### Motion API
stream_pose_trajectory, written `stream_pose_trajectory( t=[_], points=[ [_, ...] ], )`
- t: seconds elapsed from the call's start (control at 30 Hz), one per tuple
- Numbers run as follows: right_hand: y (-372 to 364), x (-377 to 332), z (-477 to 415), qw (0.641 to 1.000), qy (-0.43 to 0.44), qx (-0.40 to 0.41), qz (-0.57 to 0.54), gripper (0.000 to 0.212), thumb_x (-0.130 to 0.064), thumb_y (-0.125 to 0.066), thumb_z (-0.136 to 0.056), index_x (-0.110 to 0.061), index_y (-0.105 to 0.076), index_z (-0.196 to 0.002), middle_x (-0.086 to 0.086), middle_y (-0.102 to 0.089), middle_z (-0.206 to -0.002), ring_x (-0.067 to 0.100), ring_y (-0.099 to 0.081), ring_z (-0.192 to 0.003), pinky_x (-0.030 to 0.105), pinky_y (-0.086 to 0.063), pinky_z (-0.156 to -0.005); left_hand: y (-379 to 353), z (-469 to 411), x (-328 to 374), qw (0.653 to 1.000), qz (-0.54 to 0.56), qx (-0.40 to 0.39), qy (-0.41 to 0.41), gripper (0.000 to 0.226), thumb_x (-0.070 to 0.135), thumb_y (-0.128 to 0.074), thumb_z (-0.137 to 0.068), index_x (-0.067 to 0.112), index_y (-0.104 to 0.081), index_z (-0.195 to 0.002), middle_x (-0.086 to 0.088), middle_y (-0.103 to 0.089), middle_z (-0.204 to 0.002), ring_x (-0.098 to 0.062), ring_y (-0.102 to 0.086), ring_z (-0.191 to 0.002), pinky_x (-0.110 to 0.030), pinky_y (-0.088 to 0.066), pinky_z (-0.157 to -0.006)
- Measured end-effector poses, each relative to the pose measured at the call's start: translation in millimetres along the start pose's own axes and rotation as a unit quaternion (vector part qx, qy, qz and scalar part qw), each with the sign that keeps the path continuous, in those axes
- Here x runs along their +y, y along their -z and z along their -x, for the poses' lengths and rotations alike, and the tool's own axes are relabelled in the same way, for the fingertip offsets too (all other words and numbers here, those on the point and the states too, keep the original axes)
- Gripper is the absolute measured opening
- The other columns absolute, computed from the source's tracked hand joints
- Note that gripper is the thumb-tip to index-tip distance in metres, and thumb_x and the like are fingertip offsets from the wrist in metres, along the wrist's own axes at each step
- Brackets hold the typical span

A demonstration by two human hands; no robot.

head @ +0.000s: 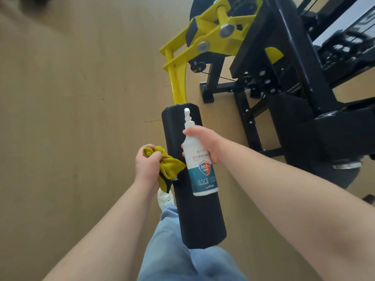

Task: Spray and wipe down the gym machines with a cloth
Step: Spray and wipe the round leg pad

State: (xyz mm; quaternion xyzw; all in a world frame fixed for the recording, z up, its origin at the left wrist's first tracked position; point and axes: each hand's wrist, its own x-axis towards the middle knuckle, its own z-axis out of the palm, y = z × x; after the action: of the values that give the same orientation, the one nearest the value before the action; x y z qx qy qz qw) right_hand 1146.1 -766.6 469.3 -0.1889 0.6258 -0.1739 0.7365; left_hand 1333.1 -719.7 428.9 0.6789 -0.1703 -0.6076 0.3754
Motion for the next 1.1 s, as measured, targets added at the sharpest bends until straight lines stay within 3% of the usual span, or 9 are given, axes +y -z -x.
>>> stream_pose_trajectory(
  t=[0.13, 0.23, 0.33, 0.47, 0.67, 0.77, 0.87, 0.97, 1.1],
  points=[
    [4, -10, -6, 1.000, -0.004, -0.001, -0.011, 0.035, -0.037, -0.069, -0.096, -0.014, -0.057, -0.119, 0.012, -0.072, -0.096, 0.030, -0.073, -0.084, 0.044, -0.061, -0.084, -9, -7, 14, 0.995, 0.057, -0.062, 0.049, 0.024, 0.003, -0.052, -0.082, 0.020, -0.055, -0.099, -0.008, -0.054, -0.086, -0.024, -0.056, -0.075, -0.041, -0.054, -0.071],
    [8, -9, -2, 0.999, -0.018, -0.011, -0.037, 0.029, -0.037, -0.065, -0.098, -0.015, -0.056, -0.114, 0.010, -0.072, -0.089, 0.027, -0.072, -0.079, 0.039, -0.062, -0.076, -11, -5, 19, 0.988, 0.086, -0.103, 0.072, 0.044, 0.012, -0.052, -0.067, 0.021, -0.056, -0.110, -0.009, -0.053, -0.091, -0.027, -0.058, -0.084, -0.055, -0.055, -0.085],
    [15, 0, 3, 0.998, -0.022, -0.020, -0.048, 0.036, -0.040, -0.066, -0.098, -0.015, -0.054, -0.122, 0.010, -0.073, -0.093, 0.029, -0.073, -0.086, 0.043, -0.061, -0.085, -12, -2, 16, 0.979, 0.123, -0.137, 0.089, 0.055, 0.006, -0.044, -0.070, 0.020, -0.053, -0.122, -0.010, -0.050, -0.095, -0.031, -0.057, -0.090, -0.066, -0.050, -0.098],
    [28, 21, 17, 0.998, -0.019, -0.047, -0.044, 0.040, -0.038, -0.067, -0.096, -0.016, -0.054, -0.127, 0.011, -0.073, -0.097, 0.031, -0.073, -0.088, 0.045, -0.059, -0.086, -14, 8, 8, 0.986, 0.103, -0.097, 0.089, 0.062, -0.013, -0.026, -0.087, 0.023, -0.048, -0.132, -0.013, -0.054, -0.102, -0.030, -0.062, -0.094, -0.053, -0.056, -0.093],
    [43, 64, 44, 0.996, -0.034, -0.071, -0.040, 0.057, -0.041, -0.072, -0.089, -0.015, -0.053, -0.136, 0.012, -0.073, -0.100, 0.033, -0.072, -0.090, 0.049, -0.058, -0.089, -4, 36, -10, 0.987, 0.126, -0.079, 0.058, 0.065, -0.017, -0.034, -0.094, 0.025, -0.045, -0.142, -0.014, -0.059, -0.121, -0.032, -0.065, -0.110, -0.048, -0.055, -0.095],
    [47, 85, 58, 0.995, -0.033, -0.084, -0.037, 0.048, -0.039, -0.070, -0.091, -0.016, -0.055, -0.130, 0.012, -0.072, -0.100, 0.032, -0.073, -0.088, 0.048, -0.059, -0.087, 7, 50, -26, 0.985, 0.138, -0.083, 0.054, 0.059, -0.008, -0.051, -0.098, 0.023, -0.042, -0.148, -0.013, -0.063, -0.133, -0.031, -0.066, -0.118, -0.045, -0.057, -0.090],
    [50, 104, 71, 0.995, -0.040, -0.087, -0.025, 0.066, -0.044, -0.076, -0.082, -0.015, -0.054, -0.137, 0.013, -0.073, -0.103, 0.033, -0.073, -0.092, 0.050, -0.058, -0.091, 15, 69, -40, 0.985, 0.133, -0.098, 0.045, 0.048, 0.004, -0.060, -0.099, 0.017, -0.050, -0.144, -0.016, -0.065, -0.136, -0.035, -0.064, -0.123, -0.052, -0.054, -0.099],
    [53, 122, 84, 0.994, -0.047, -0.096, -0.014, 0.055, -0.043, -0.073, -0.088, -0.016, -0.056, -0.134, 0.013, -0.073, -0.103, 0.032, -0.073, -0.092, 0.051, -0.056, -0.093, 19, 92, -53, 0.986, 0.129, -0.096, 0.030, 0.039, 0.015, -0.064, -0.099, 0.014, -0.059, -0.137, -0.018, -0.067, -0.132, -0.030, -0.070, -0.112, -0.051, -0.056, -0.097],
    [55, 147, 101, 0.993, -0.061, -0.097, 0.001, 0.041, -0.040, -0.066, -0.096, -0.016, -0.057, -0.129, 0.012, -0.073, -0.100, 0.032, -0.073, -0.089, 0.049, -0.058, -0.090, 23, 118, -71, 0.988, 0.126, -0.090, 0.014, 0.064, 0.043, -0.075, -0.089, 0.011, -0.056, -0.141, -0.021, -0.063, -0.137, -0.037, -0.062, -0.126, -0.059, -0.048, -0.107]
  ],
)
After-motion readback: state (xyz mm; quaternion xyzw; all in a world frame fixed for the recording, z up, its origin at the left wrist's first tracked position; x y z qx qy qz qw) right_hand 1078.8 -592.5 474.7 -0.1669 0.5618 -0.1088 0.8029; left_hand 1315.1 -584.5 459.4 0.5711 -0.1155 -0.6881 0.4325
